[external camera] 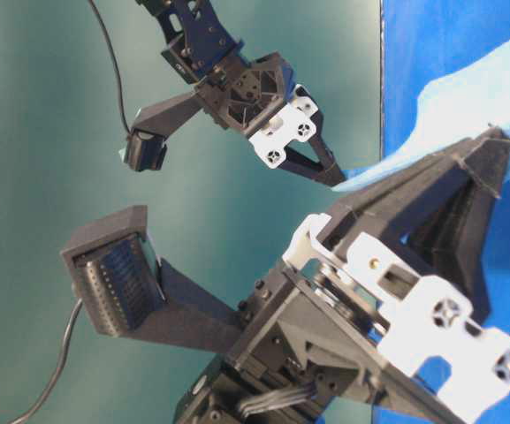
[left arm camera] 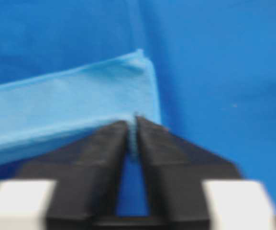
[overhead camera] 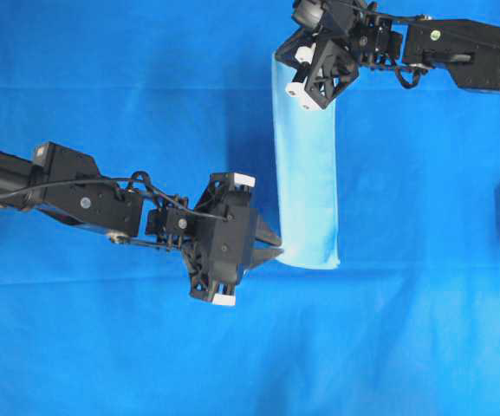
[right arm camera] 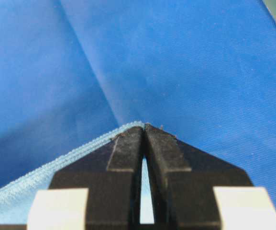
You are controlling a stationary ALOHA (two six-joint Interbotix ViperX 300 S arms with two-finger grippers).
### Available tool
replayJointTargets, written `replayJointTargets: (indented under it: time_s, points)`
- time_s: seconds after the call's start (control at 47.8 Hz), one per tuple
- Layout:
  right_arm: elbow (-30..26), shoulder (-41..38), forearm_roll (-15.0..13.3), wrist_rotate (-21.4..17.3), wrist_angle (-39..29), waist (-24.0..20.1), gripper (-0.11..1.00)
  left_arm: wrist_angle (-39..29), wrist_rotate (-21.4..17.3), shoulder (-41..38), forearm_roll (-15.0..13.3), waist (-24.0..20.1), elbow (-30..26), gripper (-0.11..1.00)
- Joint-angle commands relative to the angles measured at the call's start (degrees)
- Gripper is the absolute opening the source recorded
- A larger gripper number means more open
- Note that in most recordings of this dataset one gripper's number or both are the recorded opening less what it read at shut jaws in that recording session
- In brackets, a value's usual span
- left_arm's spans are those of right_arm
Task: Fold the light blue towel.
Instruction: 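Swing the towel vertical, right gripper far, left gripper near, lay it down, then open both grippers and move them away from the towel strip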
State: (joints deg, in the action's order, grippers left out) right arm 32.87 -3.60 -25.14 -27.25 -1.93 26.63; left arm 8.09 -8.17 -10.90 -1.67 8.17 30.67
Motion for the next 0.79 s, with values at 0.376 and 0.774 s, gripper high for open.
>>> replayJointTargets:
  time_s: [0.376, 0.774]
  points:
    - [-1.14, 0.53, 0.09, -0.44, -4.75, 0.79, 0.67, -7.56, -1.14, 4.57, 0.18, 0.62, -0.44, 0.80]
    - [4.92, 10.81, 0.26, -0.88, -5.10, -1.67, 0.65, -20.30, 0.00, 15.82, 0.18, -1.32, 5.10, 0.79]
